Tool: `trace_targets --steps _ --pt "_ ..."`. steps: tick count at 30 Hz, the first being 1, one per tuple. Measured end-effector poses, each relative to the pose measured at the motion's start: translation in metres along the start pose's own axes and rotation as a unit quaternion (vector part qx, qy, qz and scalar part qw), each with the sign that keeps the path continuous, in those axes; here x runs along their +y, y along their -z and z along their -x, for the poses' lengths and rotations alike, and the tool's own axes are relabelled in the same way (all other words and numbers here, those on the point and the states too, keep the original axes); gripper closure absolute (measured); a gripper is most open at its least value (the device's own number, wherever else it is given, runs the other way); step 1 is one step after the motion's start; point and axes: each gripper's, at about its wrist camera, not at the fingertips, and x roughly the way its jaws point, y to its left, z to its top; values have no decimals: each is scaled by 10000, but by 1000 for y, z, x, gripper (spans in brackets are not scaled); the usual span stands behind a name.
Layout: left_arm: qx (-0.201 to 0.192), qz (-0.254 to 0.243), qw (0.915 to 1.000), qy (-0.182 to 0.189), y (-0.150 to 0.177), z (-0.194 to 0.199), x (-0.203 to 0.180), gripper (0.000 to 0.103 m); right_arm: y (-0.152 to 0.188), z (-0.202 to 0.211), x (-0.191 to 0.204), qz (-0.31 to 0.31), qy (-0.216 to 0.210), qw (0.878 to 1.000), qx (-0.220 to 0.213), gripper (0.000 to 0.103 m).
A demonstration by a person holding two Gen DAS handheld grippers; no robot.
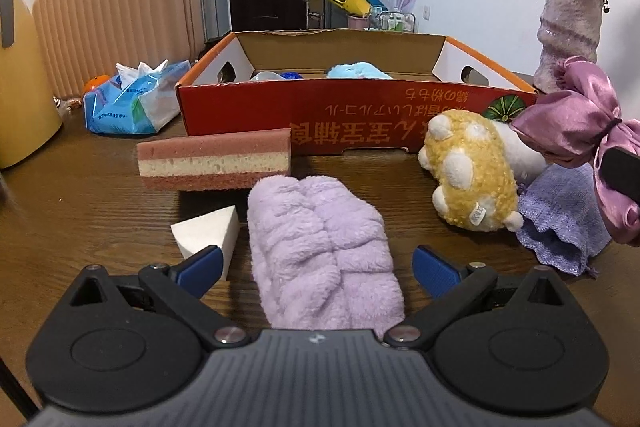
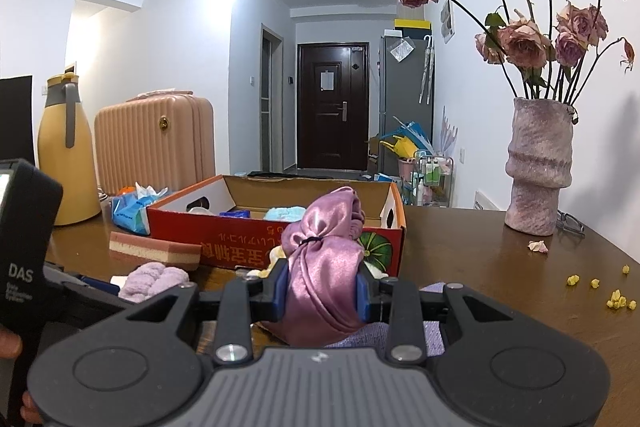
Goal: Organize soft objects
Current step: 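Grasp the lavender fluffy towel with the left gripper while the right gripper holds the pink bow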
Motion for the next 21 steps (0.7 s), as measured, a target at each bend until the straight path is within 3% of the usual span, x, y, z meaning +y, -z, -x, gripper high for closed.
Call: trace_targets --steps 7,15,19,21 --pt "15 -82 10000 37 0 -2 -2 4 2 -3 0 11 8 10000 63 71" --pt "126 -64 9999 77 3 -5 -1 31 1 -3 1 23 -31 10000 67 71" --pt "60 -28 10000 63 3 -3 1 52 1 -2 1 35 -61 10000 42 71" --pt "33 -26 9999 112 3 -2 2 53 1 -1 2 43 -79 10000 28 71"
